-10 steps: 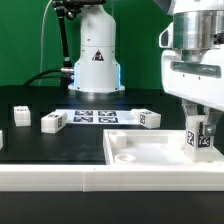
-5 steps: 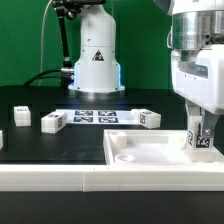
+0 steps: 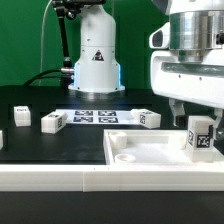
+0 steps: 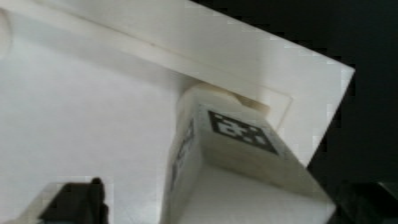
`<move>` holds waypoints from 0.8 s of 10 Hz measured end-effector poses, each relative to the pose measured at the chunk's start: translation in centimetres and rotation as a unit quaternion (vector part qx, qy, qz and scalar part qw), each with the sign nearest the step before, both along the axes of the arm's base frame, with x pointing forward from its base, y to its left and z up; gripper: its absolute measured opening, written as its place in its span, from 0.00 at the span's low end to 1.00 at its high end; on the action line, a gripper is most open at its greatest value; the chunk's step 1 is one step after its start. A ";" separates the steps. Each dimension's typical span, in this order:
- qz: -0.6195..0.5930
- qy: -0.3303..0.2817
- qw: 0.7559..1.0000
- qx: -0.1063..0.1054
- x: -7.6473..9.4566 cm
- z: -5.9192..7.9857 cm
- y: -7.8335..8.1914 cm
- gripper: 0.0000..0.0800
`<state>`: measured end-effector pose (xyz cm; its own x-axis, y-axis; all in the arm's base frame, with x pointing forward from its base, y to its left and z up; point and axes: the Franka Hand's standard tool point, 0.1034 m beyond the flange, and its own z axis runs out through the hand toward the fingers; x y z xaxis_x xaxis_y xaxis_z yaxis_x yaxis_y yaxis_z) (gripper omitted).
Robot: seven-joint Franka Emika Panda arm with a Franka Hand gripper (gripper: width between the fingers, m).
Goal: Assemble one leg
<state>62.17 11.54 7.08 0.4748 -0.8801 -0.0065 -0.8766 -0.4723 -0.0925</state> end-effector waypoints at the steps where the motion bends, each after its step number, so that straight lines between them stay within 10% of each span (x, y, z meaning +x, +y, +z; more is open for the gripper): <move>1: 0.061 -0.003 0.998 -0.004 0.0 0.0 0.2 0.81; 8: 0.391 -0.015 0.919 -0.047 0.2 0.3 1.1 0.81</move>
Offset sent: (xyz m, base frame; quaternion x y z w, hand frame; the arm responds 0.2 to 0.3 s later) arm 0.0063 0.0171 0.0021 0.0057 -0.0126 -0.2734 0.9618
